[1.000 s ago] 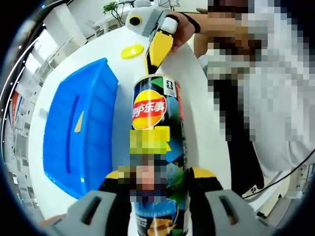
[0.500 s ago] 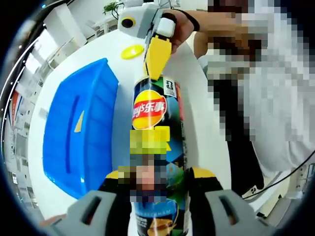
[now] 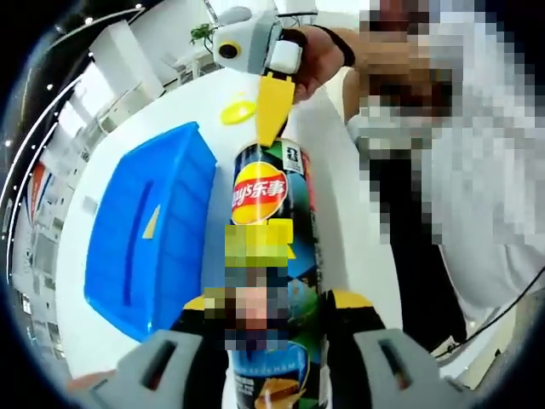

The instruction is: Open the lid of the chip container on the table, take out the chips, place them into the box in front of the container, and close the lid

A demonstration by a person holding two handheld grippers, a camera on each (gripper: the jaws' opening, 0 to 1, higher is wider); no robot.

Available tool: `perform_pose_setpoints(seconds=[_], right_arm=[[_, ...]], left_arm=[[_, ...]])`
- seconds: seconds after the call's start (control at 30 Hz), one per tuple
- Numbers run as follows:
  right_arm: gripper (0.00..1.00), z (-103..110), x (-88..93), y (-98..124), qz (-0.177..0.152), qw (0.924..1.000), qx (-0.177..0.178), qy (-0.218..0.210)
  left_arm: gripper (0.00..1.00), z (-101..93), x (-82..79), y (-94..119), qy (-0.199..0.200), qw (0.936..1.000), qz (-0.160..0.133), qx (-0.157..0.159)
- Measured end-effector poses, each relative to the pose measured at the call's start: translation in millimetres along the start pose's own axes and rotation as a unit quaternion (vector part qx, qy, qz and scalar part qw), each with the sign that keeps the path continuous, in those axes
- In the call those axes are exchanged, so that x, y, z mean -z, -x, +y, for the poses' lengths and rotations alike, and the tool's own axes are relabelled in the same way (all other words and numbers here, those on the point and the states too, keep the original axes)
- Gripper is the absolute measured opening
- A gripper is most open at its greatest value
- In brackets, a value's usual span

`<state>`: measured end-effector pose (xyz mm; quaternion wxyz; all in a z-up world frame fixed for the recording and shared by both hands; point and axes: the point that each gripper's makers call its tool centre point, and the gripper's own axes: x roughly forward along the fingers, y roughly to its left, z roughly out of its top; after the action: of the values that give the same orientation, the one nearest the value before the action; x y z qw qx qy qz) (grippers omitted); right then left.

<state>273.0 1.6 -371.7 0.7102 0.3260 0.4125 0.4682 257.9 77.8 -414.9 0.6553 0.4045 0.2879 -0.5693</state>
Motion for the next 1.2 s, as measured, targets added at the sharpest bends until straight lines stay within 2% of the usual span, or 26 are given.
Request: perform_pose_setpoints(seconds=[0.07, 0.13, 0.2, 0.3, 0.37, 0.4, 0.53, 0.6, 0.67, 0.7, 0.73, 0.77, 0.8, 0.87, 0.9, 0.97, 1.03, 1.13, 1.17, 1.2], right_arm=[[0.00, 3, -8.2, 5, 0.005, 0.9997, 0.019, 0.017], [0.00, 10, -7.9, 7, 0.015, 0.9989, 0.030, 0.032], [0.00, 17, -15.6, 12, 0.017, 0.9983, 0.040, 0.039], [0.00, 26, -19.1, 19, 0.037, 0.9945, 0.069, 0.070], [0.00, 35, -23.3, 23, 0.047, 0.9910, 0.084, 0.093], [0.00, 41, -25.2, 26, 0.051, 0.9884, 0.093, 0.109], [0.00, 53, -31.0, 35, 0.053, 0.9828, 0.115, 0.134], [0.00, 56, -35.3, 41, 0.064, 0.9742, 0.137, 0.168], [0.00, 69, -40.6, 43, 0.066, 0.9723, 0.139, 0.176], [0.00, 74, -42.7, 45, 0.069, 0.9705, 0.143, 0.181], [0.00, 76, -45.2, 49, 0.079, 0.9633, 0.158, 0.202], [0.00, 79, -49.4, 52, 0.079, 0.9589, 0.168, 0.215], [0.00, 82, -52.6, 55, 0.081, 0.9549, 0.177, 0.225], [0.00, 95, -56.9, 58, 0.085, 0.9529, 0.181, 0.228], [0.00, 97, -58.8, 62, 0.098, 0.9456, 0.197, 0.240], [0.00, 103, -59.7, 65, 0.115, 0.9359, 0.216, 0.254], [0.00, 105, -58.4, 65, 0.131, 0.9266, 0.233, 0.265], [0.00, 112, -53.4, 62, 0.149, 0.9164, 0.247, 0.277], [0.00, 113, -51.5, 63, 0.158, 0.9092, 0.257, 0.287], [0.00, 116, -50.2, 61, 0.159, 0.9079, 0.259, 0.289]], left_arm=[[0.45, 4.6, -3.5, 2, -0.001, 0.9997, -0.021, -0.015], [0.45, 10.3, -5.1, 2, 0.000, 0.9989, -0.040, -0.026], [0.45, 14.5, -15.0, 3, 0.005, 0.9968, -0.067, -0.043], [0.45, 15.3, -22.9, 5, 0.008, 0.9942, -0.090, -0.058], [0.45, 22.9, -30.9, 6, 0.000, 0.9902, -0.111, -0.084], [0.45, 27.6, -35.6, 7, -0.013, 0.9861, -0.124, -0.110], [0.45, 31.9, -46.4, 7, -0.001, 0.9767, -0.167, -0.135], [0.45, 33.0, -52.5, 8, 0.011, 0.9733, -0.183, -0.138], [0.45, 34.3, -59.1, 9, 0.019, 0.9715, -0.190, -0.141], [0.45, 39.0, -64.4, 11, 0.016, 0.9666, -0.202, -0.157], [0.45, 39.5, -67.0, 12, 0.019, 0.9658, -0.205, -0.158], [0.45, 45.5, -74.1, 16, 0.020, 0.9582, -0.222, -0.180], [0.45, 46.5, -78.8, 18, 0.020, 0.9540, -0.238, -0.181], [0.45, 46.0, -89.7, 23, 0.050, 0.9455, -0.273, -0.170], [0.45, 44.8, -95.6, 23, 0.057, 0.9410, -0.290, -0.165], [0.45, 45.9, -101.8, 22, 0.064, 0.9355, -0.306, -0.165], [0.45, 46.6, -104.9, 19, 0.073, 0.9331, -0.312, -0.162], [0.45, 51.8, -108.7, 14, 0.086, 0.9213, -0.336, -0.176], [0.45, 51.1, -110.6, 12, 0.087, 0.9170, -0.346, -0.179], [0.45, 50.6, -112.8, 13, 0.100, 0.9092, -0.361, -0.183]])
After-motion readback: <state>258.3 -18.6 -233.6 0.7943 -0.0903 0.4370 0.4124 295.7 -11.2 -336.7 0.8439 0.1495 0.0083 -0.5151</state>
